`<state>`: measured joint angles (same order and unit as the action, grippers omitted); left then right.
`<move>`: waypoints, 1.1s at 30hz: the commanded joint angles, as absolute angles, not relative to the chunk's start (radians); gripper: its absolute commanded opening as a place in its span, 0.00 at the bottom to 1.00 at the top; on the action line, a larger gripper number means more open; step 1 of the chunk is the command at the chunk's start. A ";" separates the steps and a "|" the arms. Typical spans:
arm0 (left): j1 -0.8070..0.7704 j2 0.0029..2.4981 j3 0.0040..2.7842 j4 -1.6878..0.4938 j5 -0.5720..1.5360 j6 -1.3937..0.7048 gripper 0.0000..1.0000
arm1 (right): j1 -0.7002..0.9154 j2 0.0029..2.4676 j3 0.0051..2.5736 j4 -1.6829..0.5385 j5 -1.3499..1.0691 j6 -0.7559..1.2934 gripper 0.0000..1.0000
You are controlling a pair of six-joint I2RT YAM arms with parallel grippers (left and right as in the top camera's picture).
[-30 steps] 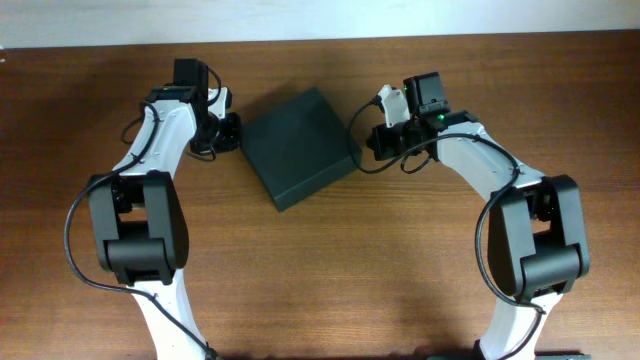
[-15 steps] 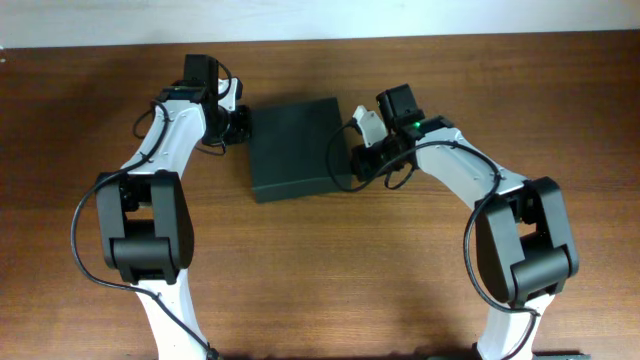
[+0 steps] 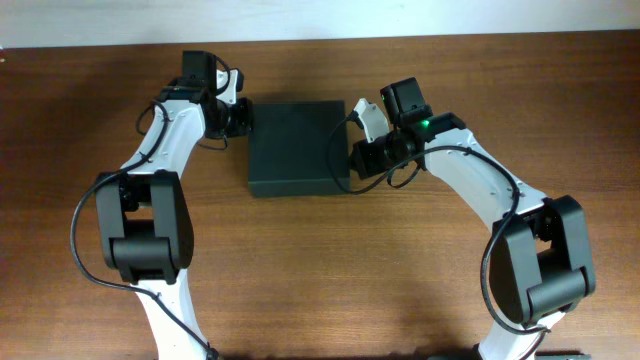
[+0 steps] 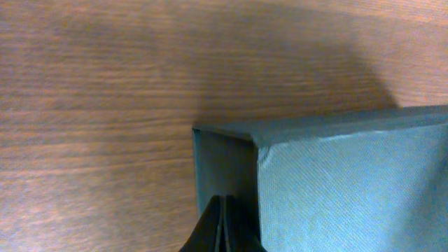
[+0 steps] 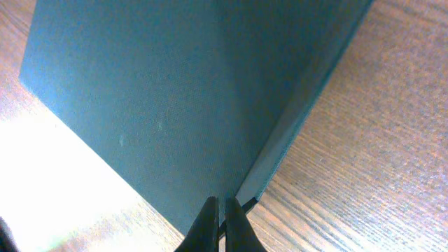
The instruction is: Pack container
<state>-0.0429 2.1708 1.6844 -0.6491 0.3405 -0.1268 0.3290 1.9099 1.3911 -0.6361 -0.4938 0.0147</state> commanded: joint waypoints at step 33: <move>0.204 1.556 2.132 -1.375 0.212 0.198 0.16 | 0.097 1.304 1.758 -0.997 -0.249 -0.002 0.04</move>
<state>0.2031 1.6249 2.1300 -1.3464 0.2676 0.0834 0.1005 1.3792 1.7008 -0.9665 -0.2764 0.0097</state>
